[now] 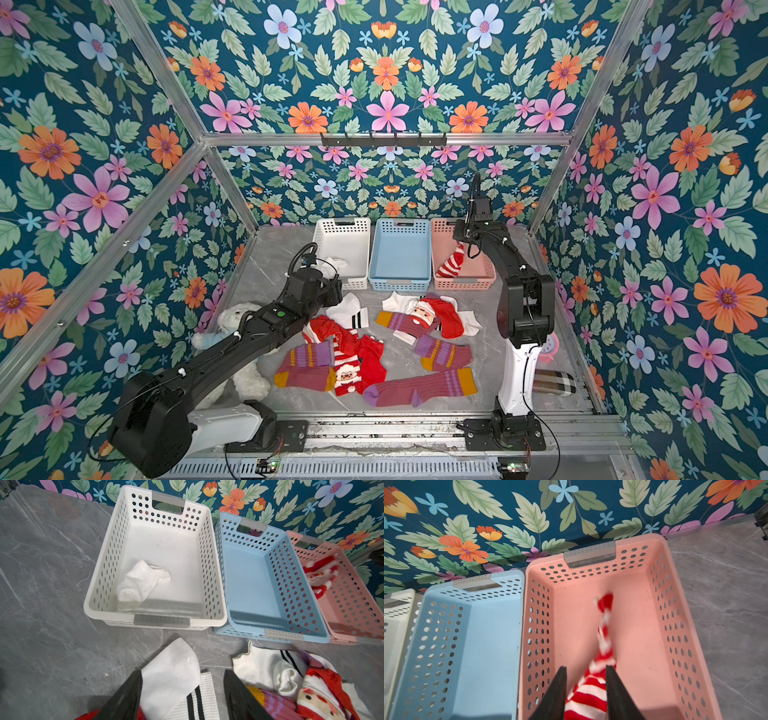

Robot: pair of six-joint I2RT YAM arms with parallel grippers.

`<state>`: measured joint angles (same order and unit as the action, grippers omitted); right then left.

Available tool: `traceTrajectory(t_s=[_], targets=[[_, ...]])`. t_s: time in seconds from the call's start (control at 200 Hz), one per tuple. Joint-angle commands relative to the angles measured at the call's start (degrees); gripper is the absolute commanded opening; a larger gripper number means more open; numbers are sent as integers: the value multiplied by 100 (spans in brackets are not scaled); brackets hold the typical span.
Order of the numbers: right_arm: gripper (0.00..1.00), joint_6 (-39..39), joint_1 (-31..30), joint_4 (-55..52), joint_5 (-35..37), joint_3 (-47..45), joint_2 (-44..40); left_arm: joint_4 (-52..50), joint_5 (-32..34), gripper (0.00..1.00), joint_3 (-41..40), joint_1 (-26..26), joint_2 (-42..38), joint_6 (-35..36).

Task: Sort the socks into the basket by color
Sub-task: Place the sock in the bin, then pick up the sock at the center of the board.

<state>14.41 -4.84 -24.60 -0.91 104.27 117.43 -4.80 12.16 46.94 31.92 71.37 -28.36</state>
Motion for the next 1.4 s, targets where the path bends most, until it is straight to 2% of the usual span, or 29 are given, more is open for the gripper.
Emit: traceTrajectory(t_s=[0.0,0.22,0.32,0.615,0.885,1.03,1.395], targets=[[43,17,-4,-40,20,-27,-151,-56,111,66,-10,8,-40,-71],[43,153,1,296,-298,-555,-688,-131,154,66,-60,13,-121,-80],[43,282,-25,598,-538,-1060,-1040,-239,119,66,-70,12,-165,-101],[43,422,-295,1161,-637,-2395,-1958,-496,-39,66,-410,266,-408,-391],[43,594,-422,1401,-724,-3259,-2612,-534,-266,65,-875,873,-563,-704],[43,624,-528,1395,-694,-3523,-2764,50,-616,63,-1454,1286,-672,-1156],[43,772,-633,1414,-648,-3966,-2926,84,-274,57,-1826,2398,-290,-1842]])
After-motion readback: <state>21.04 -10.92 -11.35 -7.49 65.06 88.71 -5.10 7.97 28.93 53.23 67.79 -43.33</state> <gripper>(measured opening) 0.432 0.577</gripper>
